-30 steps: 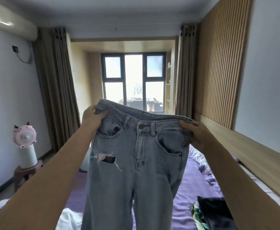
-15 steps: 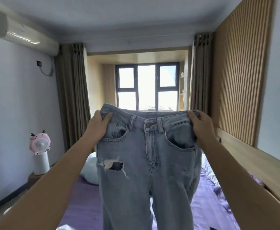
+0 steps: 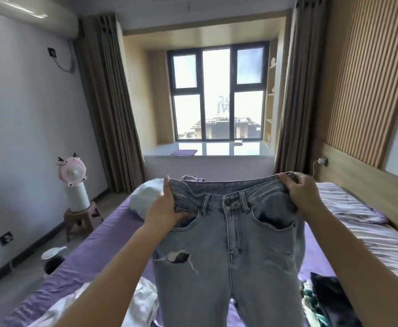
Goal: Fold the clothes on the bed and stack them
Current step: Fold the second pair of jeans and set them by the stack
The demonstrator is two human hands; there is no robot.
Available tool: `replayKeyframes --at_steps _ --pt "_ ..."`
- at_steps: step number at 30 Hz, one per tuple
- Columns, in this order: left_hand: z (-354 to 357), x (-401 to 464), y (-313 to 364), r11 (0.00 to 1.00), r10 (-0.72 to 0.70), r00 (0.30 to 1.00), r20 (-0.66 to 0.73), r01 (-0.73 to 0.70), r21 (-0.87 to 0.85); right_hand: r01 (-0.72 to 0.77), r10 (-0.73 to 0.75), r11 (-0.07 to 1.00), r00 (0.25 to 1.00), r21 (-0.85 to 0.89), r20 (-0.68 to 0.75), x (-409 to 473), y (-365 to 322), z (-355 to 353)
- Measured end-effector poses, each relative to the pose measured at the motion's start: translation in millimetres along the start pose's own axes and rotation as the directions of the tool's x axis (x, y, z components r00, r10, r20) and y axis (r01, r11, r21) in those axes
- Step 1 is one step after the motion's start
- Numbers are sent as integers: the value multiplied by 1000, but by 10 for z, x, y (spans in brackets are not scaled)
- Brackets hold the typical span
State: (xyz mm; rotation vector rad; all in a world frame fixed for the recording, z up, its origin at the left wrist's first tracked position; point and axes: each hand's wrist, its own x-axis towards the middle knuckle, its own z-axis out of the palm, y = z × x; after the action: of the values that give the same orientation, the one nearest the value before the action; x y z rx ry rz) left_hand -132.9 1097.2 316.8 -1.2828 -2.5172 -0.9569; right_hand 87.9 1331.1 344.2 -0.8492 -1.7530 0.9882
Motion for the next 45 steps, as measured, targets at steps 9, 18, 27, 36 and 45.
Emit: replayKeyframes --at_steps 9,18,27,36,45 --pt "-110 226 -143 913 -218 975 -31 193 -361 -62 77 963 996 263 -45 95 -152 68" --pt "-51 381 -246 790 -276 961 -5 224 -571 112 -110 988 994 -102 24 -111 -61 168" --pt "-107 433 -198 188 -298 799 523 586 -788 -257 226 964 927 68 300 -74 -18 175" --pt "-30 554 -187 520 -314 889 332 454 -723 -194 234 956 957 -222 172 -69 159 84" --pt "393 145 434 551 -251 964 89 218 -805 -273 236 906 960 324 148 -639 -225 725"
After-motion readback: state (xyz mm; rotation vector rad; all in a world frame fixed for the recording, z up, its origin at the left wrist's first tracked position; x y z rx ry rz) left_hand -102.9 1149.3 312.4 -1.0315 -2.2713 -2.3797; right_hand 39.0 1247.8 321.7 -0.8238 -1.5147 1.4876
